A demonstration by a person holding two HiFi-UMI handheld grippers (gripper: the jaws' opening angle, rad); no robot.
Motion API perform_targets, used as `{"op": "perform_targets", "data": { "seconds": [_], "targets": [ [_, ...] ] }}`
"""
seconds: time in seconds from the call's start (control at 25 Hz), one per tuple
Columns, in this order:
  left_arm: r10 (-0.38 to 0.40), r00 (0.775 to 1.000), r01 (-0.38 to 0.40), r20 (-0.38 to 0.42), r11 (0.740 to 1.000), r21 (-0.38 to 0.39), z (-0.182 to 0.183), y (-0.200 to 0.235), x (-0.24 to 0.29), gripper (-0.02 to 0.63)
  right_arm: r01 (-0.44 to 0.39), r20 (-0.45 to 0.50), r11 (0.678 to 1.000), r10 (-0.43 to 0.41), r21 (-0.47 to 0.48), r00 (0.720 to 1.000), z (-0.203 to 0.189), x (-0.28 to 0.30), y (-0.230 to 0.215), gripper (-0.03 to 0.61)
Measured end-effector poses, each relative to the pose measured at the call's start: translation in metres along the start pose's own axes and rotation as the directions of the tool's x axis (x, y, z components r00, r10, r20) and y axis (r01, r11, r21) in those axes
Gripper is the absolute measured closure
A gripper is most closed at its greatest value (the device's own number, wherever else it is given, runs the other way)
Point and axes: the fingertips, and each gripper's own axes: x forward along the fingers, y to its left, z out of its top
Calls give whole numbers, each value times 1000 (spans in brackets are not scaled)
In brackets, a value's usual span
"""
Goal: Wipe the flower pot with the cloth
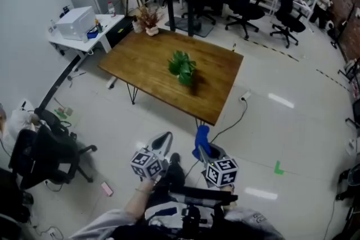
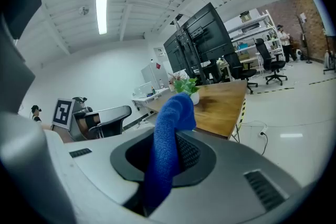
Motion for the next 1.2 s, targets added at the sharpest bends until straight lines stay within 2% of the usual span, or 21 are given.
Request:
{"op": "perform_targets", "data": {
  "seconds": [0.48, 0.72, 1.0, 1.2],
  "targets": [
    [-31, 999, 30, -34, 999, -20, 50, 120, 114, 601, 112, 6, 992, -113, 59, 994, 73, 120, -61, 512],
    [-67, 995, 64, -79, 997, -36, 66, 182, 169, 601, 182, 3, 980, -183, 84, 983, 104, 179, -87, 512],
    [-74, 981, 67, -179, 997, -44, 39, 218, 204, 601, 245, -67, 967, -241, 70, 968, 105, 200, -107, 512],
    [-61, 971, 51, -231, 997, -50, 16, 232, 227, 601, 248, -98, 968, -244, 35, 965, 105, 212, -124, 512]
  ]
}}
